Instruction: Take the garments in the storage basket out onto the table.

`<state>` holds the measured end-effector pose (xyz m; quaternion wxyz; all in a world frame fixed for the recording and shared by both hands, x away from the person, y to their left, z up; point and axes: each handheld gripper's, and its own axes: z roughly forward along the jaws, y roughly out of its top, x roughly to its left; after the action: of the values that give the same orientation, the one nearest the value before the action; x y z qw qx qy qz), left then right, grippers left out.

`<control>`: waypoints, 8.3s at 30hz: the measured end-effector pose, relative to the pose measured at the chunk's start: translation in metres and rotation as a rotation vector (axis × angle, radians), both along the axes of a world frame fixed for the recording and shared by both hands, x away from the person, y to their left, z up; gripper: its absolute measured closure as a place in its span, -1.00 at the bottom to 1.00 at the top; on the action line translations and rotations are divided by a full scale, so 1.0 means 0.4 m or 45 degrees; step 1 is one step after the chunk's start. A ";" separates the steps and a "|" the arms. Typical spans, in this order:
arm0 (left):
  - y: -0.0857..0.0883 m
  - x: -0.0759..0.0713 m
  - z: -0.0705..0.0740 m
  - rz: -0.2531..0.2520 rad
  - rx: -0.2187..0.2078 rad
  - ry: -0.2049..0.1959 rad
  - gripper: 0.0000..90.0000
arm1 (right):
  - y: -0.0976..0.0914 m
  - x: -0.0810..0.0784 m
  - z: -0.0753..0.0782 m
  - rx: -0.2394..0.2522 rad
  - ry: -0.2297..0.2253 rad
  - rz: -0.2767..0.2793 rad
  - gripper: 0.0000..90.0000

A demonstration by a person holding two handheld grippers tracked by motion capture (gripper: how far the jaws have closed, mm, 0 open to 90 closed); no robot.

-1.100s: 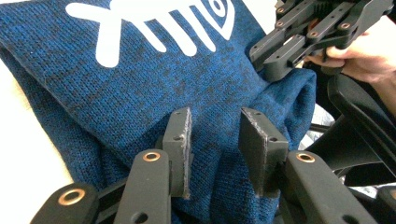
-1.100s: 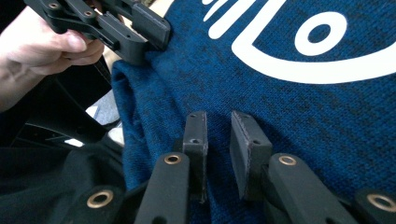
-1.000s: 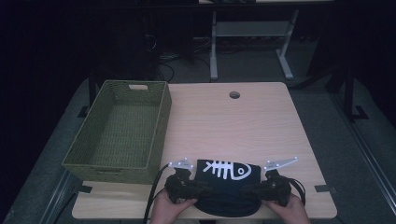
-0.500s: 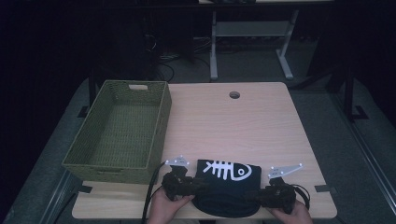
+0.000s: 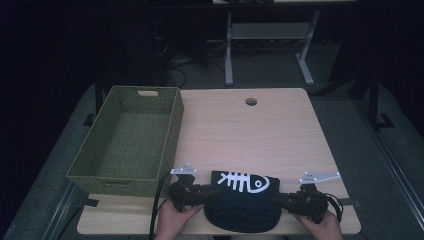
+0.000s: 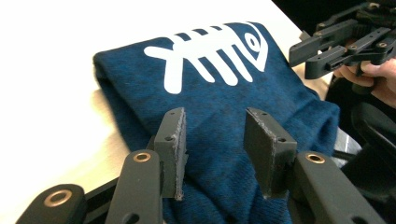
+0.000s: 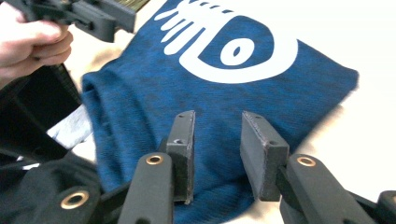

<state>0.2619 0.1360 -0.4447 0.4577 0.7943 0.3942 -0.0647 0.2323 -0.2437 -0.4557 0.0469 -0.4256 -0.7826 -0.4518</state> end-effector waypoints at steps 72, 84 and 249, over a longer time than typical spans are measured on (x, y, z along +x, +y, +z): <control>-0.022 0.032 -0.029 0.071 0.003 0.079 0.76 | 0.008 0.036 -0.037 0.088 0.066 -0.105 0.75; -0.014 0.039 -0.015 0.082 -0.031 0.086 0.80 | 0.010 0.045 -0.018 0.105 0.062 -0.106 0.76; 0.785 0.345 0.219 0.426 0.123 0.098 0.76 | 0.877 0.524 0.207 0.019 0.085 0.103 0.73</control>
<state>0.3999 0.4500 -0.3572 0.4080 0.7358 0.5405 0.0011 0.4417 0.1071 -0.3730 0.0945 -0.4080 -0.7938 -0.4410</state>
